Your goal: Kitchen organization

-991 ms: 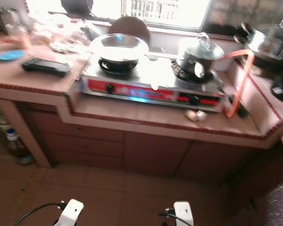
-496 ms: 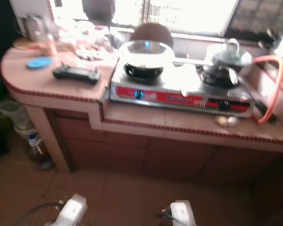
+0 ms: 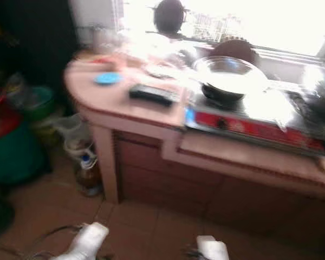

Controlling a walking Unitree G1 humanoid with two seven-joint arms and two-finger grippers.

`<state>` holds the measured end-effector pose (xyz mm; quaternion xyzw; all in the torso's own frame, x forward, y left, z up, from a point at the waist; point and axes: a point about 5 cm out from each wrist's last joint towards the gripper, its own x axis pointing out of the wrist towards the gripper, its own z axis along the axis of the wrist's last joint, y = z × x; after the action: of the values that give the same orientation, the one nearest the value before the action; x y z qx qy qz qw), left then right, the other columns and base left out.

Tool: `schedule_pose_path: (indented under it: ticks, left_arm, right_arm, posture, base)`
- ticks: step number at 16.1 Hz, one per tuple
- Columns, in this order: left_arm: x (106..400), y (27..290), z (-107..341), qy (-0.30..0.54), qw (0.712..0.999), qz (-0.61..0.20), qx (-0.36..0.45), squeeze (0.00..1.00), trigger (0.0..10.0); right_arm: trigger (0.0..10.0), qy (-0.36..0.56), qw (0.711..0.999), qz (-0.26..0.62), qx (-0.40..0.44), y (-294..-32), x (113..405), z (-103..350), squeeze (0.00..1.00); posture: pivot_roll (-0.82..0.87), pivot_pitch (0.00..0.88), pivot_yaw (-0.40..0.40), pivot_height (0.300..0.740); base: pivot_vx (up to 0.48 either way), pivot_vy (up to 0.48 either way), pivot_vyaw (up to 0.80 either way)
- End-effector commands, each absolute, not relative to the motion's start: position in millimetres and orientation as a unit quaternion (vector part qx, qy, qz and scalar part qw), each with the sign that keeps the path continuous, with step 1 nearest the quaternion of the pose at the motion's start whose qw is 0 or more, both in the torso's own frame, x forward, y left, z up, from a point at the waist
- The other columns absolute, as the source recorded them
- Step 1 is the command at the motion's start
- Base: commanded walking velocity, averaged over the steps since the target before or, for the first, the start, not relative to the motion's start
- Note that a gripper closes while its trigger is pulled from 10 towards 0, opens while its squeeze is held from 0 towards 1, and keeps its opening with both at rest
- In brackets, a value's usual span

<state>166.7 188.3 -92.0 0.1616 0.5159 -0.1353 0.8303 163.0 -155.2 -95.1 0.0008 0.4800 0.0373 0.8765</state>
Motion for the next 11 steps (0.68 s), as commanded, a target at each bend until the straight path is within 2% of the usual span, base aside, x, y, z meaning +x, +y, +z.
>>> schedule_pose_path:
  ticks: [1, 2, 6, 8, 11]
  left_arm:
    - [167.9, 172.3, -93.0, 0.513, 0.828, -0.163, 0.155, 0.0, 10.0]
    - [168.0, 172.7, -92.8, 0.513, 0.828, -0.166, 0.155, 0.0, 10.0]
    - [168.2, 175.3, -92.5, 0.514, 0.827, -0.166, 0.157, 0.0, 10.0]
    - [167.5, 176.6, -92.6, 0.515, 0.826, -0.167, 0.157, 0.0, 10.0]
    - [167.3, 179.5, -92.4, 0.514, 0.829, -0.159, 0.153, 0.0, 10.0]
  right_arm:
    - [10.0, 0.489, 0.872, 0.019, -0.013, -173.5, 155.5, -97.0, 0.0]
    - [10.0, 0.489, 0.872, 0.019, -0.014, -173.1, 155.3, -97.1, 0.0]
    - [10.0, 0.491, 0.871, 0.02, -0.014, -171.8, 153.7, -97.9, 0.0]
    - [10.0, 0.492, 0.87, 0.023, -0.016, -171.1, 152.3, -98.5, 0.0]
    - [10.0, 0.494, 0.869, 0.026, -0.019, -170.3, 150.9, -99.1, 0.0]
  posture:
    - [0.15, 0.0, -0.044, 0.74]
    - [0.15, 0.0, -0.042, 0.74]
    - [0.15, 0.0, -0.038, 0.74]
    - [0.16, 0.0, -0.038, 0.74]
    - [0.16, 0.0, -0.041, 0.74]
  base:
    - [0.0, 0.0, 0.0]
    - [0.0, 0.0, 0.0]
    - [0.0, -0.47, 0.0]
    - [0.0, -0.304, 0.0]
    - [0.0, 0.0, 0.0]
